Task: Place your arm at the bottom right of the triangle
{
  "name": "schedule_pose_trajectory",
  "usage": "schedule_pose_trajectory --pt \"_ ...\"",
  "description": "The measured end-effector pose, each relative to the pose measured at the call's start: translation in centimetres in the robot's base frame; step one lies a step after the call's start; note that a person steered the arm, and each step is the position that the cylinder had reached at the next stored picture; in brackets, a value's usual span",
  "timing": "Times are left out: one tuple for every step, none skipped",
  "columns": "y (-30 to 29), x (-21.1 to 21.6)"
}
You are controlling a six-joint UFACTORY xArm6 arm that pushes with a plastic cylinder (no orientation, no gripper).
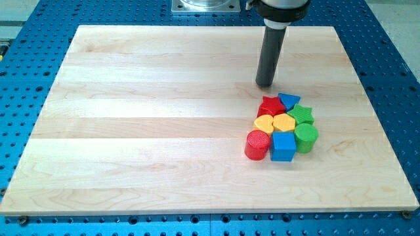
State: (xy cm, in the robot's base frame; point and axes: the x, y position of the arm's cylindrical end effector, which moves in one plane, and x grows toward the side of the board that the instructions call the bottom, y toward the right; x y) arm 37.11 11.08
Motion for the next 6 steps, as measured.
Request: schedule_pose_trajectory --pt "0.0 0.0" --pt "0.0 0.0" --pt "0.0 0.0" --pt "0.7 0.0" --pt "1.0 0.0" --pt "1.0 0.0"
